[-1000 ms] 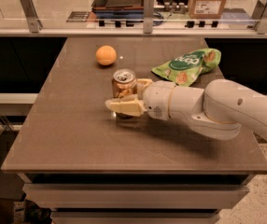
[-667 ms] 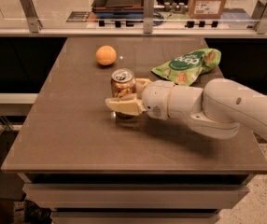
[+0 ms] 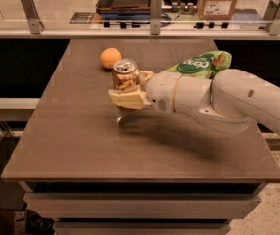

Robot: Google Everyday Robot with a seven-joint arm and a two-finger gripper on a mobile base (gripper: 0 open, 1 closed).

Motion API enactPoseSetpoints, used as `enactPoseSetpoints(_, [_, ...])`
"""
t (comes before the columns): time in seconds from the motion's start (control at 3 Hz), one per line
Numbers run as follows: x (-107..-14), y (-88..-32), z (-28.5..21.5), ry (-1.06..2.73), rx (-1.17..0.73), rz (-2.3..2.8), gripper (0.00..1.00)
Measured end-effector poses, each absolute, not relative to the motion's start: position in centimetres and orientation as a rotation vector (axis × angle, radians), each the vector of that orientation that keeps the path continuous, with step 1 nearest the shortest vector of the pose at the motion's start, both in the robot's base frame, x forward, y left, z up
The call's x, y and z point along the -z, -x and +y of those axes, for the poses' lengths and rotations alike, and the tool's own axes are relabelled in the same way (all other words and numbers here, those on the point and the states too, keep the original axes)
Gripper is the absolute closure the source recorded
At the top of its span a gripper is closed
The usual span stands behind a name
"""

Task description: Pick orange can

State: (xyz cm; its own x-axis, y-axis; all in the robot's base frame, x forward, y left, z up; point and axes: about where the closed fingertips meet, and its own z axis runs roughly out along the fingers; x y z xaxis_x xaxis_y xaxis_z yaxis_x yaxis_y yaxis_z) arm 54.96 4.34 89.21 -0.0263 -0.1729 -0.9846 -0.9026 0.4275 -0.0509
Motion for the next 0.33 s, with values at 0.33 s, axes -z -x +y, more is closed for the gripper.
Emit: enactPoseSetpoints(0.33, [-89.4, -55.0, 4.39, 0.997, -0.776, 1.501, 1.0])
